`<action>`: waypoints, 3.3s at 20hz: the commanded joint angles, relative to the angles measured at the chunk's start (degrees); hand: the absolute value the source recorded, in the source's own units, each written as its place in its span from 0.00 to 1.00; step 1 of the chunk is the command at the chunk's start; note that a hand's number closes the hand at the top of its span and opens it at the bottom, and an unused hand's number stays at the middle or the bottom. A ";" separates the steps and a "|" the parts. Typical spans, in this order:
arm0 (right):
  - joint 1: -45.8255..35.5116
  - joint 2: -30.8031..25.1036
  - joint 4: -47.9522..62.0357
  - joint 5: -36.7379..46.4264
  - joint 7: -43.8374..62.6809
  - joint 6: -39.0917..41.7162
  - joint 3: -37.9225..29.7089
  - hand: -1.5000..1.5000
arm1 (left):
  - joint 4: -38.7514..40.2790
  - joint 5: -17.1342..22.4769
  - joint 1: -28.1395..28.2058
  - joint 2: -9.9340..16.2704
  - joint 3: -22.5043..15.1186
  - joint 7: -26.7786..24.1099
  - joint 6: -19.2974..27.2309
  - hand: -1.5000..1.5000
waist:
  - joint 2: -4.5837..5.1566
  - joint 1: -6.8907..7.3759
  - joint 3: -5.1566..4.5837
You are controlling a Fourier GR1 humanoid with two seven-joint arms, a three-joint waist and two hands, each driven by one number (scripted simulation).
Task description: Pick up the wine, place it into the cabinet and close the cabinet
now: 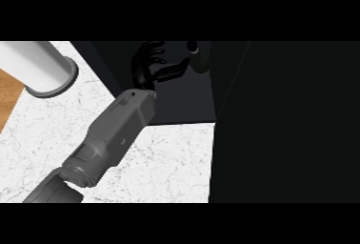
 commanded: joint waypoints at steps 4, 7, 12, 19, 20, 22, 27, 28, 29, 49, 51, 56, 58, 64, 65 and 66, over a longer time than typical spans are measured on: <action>5.81 0.37 -7.72 -5.90 0.13 1.11 0.40 0.00 | 7.13 -3.05 -1.79 0.34 -0.18 -0.53 2.86 0.00 | 0.16 -0.62 0.01; 1.89 0.65 -9.15 -2.92 3.48 -0.36 2.88 0.00 | 9.13 -3.78 -2.29 0.99 -0.14 -0.04 1.41 0.00 | 0.36 -0.48 -0.09; 5.57 1.08 -6.48 -4.39 -1.45 1.71 2.62 0.00 | 10.51 -4.29 -0.99 2.15 0.62 -3.21 2.80 0.00 | 0.49 -0.88 -0.04; 4.26 0.04 -8.59 -7.11 1.12 1.49 0.07 0.00 | 9.86 -4.72 -3.02 3.21 1.41 -2.54 -1.39 0.00 | 0.37 -0.29 -0.04; 5.54 -1.33 -9.86 -8.39 1.82 2.34 -1.58 0.00 | 8.97 -5.12 -2.10 3.13 1.13 -3.30 -2.55 0.00 | 0.06 0.22 -0.02; 7.30 -0.26 -10.13 -6.65 0.49 2.33 0.79 0.00 | 8.11 -5.64 -2.02 3.82 1.04 -4.55 -5.12 0.00 | -0.06 0.13 -0.03; 5.90 0.85 -10.49 -3.88 2.74 0.87 3.11 0.00 | 7.00 -6.49 -0.99 1.76 1.32 -7.00 -8.26 0.00 | -0.20 0.71 -0.07; 6.29 -0.04 -8.90 -6.47 1.08 1.87 -0.35 0.00 | 5.09 -6.28 -1.38 -0.19 1.85 -7.53 -7.26 0.00 | -0.36 1.22 -0.02; 6.60 -0.49 -12.64 -5.57 3.75 1.33 1.34 0.00 | 4.89 -6.12 0.14 1.84 1.98 -9.26 -11.28 0.00 | -0.31 0.82 -0.08; 2.93 -0.28 -13.96 -4.37 8.65 -2.70 1.11 0.00 | -26.82 -8.71 13.77 -0.38 -2.04 -2.53 -7.56 0.00 | -1.37 3.96 -0.04; 6.49 -0.26 -14.52 -2.23 6.52 -1.97 3.57 0.00 | -32.08 -9.32 18.53 -0.45 -3.93 -2.20 -6.76 0.00 | -1.68 3.88 -0.01; 6.30 1.18 -11.65 -0.11 3.21 -2.71 5.54 0.00 | -44.92 -10.50 26.93 0.69 -7.75 0.95 -5.67 0.00 | -1.39 3.66 0.00; 4.14 0.23 -11.68 -1.69 4.15 -2.73 3.55 0.00 | -50.08 -11.02 32.63 0.37 -10.40 0.19 -5.68 0.00 | -1.43 4.22 -0.02; 5.52 -0.87 -13.60 -2.90 5.55 -2.41 4.28 0.00 | -65.07 -13.94 42.83 4.50 -15.92 3.84 -2.27 0.00 | -1.17 3.44 0.00; 3.53 -0.25 -12.73 -0.50 5.77 -3.38 5.22 0.00 | -68.54 -15.18 44.89 4.71 -16.95 3.48 0.00 0.00 | -1.17 3.66 -0.03; 4.93 -0.66 -15.01 -2.32 6.88 -3.50 4.86 0.00 | -68.30 -15.80 44.36 3.54 -17.08 3.61 1.31 0.00 | -1.09 3.11 -0.02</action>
